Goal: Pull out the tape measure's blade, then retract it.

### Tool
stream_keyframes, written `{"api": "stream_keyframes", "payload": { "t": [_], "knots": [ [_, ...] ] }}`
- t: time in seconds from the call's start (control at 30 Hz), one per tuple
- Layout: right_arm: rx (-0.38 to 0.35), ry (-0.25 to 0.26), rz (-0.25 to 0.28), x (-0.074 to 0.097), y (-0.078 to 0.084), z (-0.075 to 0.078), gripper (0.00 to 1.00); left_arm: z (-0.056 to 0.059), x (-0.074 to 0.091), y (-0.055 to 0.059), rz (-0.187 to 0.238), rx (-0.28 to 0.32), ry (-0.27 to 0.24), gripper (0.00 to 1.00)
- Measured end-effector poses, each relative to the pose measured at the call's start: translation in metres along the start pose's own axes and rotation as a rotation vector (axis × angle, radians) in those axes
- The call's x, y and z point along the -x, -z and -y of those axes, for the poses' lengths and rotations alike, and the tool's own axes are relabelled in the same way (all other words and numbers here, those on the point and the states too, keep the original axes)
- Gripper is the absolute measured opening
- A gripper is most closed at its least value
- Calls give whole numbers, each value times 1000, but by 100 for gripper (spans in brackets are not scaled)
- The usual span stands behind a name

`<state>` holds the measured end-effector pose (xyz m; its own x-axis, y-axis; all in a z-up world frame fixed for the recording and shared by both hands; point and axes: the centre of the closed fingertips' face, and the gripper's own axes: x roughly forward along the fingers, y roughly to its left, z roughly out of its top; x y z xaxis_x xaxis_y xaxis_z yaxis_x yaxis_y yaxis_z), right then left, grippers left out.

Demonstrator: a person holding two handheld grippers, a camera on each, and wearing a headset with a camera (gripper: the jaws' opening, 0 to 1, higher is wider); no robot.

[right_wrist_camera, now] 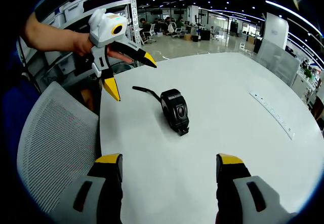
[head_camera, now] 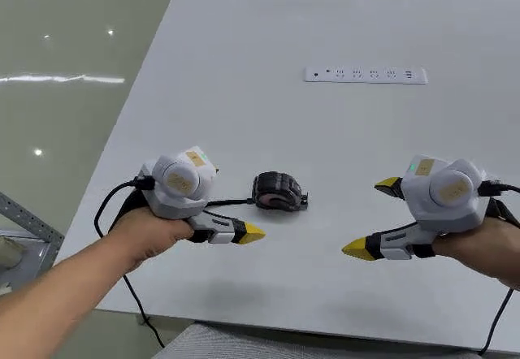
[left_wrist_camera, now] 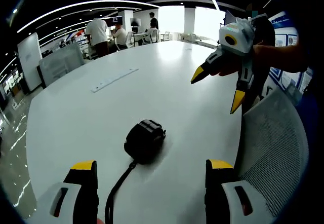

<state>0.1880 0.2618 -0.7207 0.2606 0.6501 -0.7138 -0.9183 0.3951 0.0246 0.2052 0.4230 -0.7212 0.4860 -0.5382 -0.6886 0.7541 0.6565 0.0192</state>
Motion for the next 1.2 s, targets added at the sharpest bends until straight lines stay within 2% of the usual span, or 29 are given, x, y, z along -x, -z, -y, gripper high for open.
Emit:
{"api": "stream_keyframes", "payload": {
  "t": [0.23,0.43,0.53,0.87,1.2],
  "knots": [
    [50,-25,-9,-16,-7,2,68,-1,-13,-3,-23,-76,24,81],
    [131,-44,-26,-33,-5,8,61,-4,-22,-8,-31,-132,38,78],
    [139,-53,-33,-40,-5,10,59,-5,-28,-9,-39,-155,46,77],
    [197,-91,-49,-61,-4,17,46,-5,-45,-12,-58,-204,82,73],
    [215,-137,-77,-87,3,20,45,-2,-62,-13,-70,-251,125,66]
  ]
}}
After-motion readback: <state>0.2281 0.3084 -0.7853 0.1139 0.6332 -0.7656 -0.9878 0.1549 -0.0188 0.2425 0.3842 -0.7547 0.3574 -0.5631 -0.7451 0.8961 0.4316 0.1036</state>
